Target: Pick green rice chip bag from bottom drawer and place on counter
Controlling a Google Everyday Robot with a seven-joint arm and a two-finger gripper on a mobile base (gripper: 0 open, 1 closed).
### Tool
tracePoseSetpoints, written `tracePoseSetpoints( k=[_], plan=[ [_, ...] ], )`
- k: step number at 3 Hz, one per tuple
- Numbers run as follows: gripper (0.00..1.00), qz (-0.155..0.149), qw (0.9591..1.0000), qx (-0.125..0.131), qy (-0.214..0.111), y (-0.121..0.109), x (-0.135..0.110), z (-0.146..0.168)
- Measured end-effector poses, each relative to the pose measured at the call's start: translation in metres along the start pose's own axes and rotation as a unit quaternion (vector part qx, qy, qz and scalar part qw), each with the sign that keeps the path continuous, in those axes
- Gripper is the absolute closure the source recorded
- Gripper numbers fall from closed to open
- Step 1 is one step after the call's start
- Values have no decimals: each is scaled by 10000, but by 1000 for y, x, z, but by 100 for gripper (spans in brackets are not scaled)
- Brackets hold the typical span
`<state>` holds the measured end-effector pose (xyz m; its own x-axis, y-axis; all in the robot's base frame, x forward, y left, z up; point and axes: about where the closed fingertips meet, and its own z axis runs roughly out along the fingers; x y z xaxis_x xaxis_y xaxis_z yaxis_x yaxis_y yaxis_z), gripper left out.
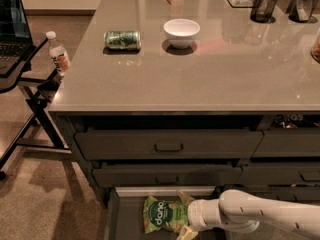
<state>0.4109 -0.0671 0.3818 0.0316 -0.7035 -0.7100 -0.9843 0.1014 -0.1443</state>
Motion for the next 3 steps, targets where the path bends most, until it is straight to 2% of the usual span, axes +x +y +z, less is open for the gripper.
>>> tracePoseSetpoints(
  k=[1,3],
  plan=[
    [0,159,9992,184,328,10,41,14],
    [0,271,9950,919,267,2,105,48]
  ],
)
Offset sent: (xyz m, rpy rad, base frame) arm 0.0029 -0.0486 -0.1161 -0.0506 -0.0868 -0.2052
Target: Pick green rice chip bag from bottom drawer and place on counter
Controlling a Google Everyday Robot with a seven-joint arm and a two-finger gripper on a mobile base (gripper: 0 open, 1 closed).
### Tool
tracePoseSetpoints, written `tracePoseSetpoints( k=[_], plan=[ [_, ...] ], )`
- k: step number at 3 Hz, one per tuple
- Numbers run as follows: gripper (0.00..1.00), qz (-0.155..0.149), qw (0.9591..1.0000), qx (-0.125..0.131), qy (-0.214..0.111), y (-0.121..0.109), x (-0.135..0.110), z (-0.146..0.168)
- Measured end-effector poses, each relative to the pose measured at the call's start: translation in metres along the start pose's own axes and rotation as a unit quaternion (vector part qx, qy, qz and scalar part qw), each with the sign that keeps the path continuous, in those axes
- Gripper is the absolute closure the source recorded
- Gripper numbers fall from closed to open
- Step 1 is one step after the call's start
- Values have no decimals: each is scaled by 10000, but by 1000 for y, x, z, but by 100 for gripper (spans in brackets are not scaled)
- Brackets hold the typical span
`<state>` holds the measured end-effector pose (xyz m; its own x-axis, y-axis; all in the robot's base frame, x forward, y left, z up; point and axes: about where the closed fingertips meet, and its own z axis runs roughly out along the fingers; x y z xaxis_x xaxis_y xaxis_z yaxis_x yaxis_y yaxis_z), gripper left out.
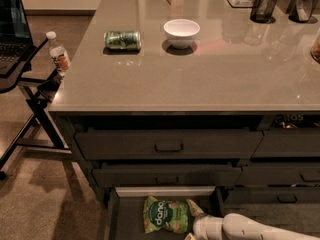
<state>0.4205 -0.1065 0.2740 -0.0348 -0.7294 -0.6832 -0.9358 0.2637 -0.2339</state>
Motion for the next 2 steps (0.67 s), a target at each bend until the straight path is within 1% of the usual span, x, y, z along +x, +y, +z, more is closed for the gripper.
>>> tracePoseSetpoints(
  k=[1,2],
  plan=[
    [0,325,9992,173,-129,-3,36,17],
    [0,606,9974,254,-310,-11,60,37]
  ],
)
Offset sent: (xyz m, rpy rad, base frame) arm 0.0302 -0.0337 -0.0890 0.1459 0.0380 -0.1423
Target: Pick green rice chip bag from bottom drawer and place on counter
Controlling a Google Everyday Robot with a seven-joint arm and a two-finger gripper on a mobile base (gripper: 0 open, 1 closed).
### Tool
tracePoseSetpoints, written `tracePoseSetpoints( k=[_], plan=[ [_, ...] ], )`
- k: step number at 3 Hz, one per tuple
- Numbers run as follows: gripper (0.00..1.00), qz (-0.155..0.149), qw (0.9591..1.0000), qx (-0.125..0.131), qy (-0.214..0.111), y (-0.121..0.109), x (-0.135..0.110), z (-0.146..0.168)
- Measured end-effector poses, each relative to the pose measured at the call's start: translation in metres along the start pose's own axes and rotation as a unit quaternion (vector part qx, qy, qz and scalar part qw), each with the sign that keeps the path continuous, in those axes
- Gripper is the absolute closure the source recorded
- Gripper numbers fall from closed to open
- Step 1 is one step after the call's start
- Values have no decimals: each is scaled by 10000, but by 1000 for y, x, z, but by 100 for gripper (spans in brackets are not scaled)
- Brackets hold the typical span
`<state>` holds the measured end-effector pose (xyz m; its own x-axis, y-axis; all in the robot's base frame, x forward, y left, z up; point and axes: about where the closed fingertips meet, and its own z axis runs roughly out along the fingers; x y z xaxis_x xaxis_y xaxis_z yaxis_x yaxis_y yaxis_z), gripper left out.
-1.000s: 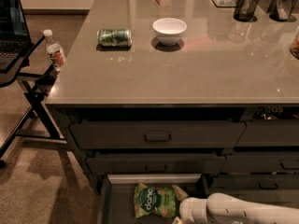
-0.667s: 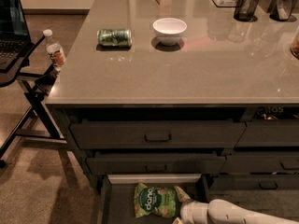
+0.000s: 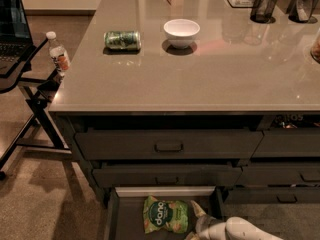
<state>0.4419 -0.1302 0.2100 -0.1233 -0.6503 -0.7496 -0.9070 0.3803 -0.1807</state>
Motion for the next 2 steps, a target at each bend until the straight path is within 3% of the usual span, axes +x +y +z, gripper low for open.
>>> tracePoseSetpoints(
  k=[2],
  plan=[
    [0,-84,9999,2,-109,-4,-5,15]
  ],
)
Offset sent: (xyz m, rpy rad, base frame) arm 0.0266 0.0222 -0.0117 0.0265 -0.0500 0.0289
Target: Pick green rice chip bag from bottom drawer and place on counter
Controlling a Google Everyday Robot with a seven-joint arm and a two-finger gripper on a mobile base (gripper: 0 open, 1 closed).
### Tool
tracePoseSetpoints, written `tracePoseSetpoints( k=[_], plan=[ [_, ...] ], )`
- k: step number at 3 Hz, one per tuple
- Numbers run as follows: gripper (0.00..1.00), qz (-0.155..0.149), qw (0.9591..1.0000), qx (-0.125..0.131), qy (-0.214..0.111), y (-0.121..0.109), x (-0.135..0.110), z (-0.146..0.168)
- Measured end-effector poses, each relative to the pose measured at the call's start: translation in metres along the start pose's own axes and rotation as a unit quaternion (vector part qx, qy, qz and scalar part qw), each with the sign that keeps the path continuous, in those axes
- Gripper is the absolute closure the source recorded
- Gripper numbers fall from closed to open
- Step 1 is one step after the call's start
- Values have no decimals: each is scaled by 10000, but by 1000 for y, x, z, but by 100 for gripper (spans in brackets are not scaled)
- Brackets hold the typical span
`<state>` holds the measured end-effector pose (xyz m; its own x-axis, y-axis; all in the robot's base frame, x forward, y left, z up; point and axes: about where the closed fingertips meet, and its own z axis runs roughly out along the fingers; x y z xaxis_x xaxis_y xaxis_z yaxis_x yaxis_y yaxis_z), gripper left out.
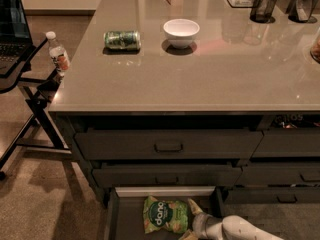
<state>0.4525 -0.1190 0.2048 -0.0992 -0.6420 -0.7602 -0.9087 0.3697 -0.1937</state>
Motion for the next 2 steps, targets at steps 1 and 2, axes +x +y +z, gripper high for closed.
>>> tracePoseSetpoints(
  k=[1,2],
  plan=[
    [0,-17,9999,-88,-69,-6,2,26],
    [0,-43,9995,-297,-77,-6,4,49]
  ],
)
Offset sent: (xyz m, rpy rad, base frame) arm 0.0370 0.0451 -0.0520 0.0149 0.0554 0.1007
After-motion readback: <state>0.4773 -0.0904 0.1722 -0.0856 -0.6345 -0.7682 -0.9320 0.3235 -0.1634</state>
